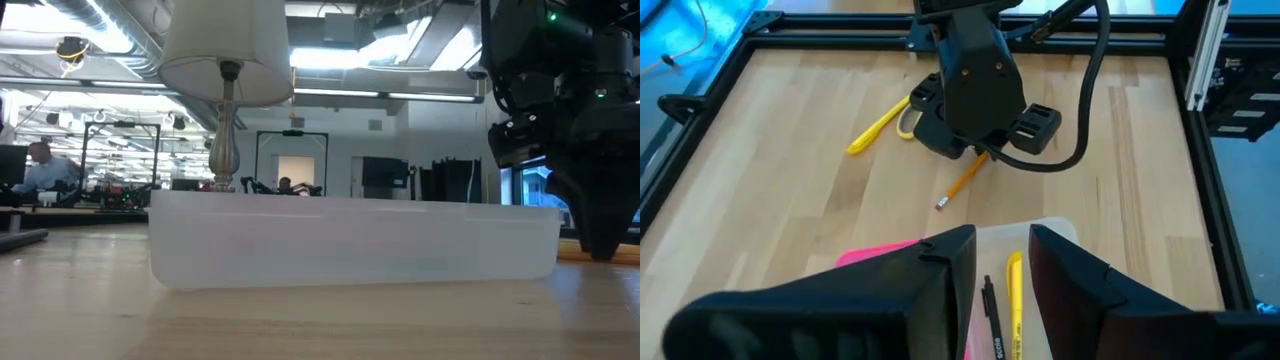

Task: Pick & place school supplies into a supply box
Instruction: Put the orange pencil into the transparent supply box

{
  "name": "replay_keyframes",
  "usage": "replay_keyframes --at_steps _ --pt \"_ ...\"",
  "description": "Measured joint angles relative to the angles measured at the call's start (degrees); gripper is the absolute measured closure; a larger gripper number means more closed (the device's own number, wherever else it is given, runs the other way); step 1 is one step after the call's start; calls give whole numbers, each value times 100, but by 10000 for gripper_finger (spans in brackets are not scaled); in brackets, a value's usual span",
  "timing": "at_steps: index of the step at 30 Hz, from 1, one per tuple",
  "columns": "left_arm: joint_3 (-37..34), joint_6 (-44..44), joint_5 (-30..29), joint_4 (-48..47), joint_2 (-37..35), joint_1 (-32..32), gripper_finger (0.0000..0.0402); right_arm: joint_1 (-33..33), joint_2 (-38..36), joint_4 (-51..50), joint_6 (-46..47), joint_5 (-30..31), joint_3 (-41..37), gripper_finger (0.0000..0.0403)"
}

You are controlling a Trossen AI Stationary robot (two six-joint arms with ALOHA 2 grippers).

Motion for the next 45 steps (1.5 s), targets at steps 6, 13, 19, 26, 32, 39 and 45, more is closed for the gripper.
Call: replay_keyframes --at_steps 6,13,19,26,32,39,45 --pt "0 0 0 -2 0 -2 313 2 42 -485 -210 284 338 291" --pt "0 11 0 -11 0 -1 313 -52 37 -1075 -353 288 560 291" --pt "0 11 1 -39 0 -1 313 -52 31 -998 -369 -96 580 291" --pt "0 10 2 -46 0 -1 313 -59 -402 -1231 -634 17 809 291" --pt "0 58 2 -101 0 -1 313 -68 -1004 -1218 -1860 219 1504 291" --pt "0 165 2 -127 0 -2 313 -66 -1280 -1172 -2895 330 2284 291" --pt "0 162 2 -164 0 -2 313 -202 -1281 -844 -3093 445 2459 273"
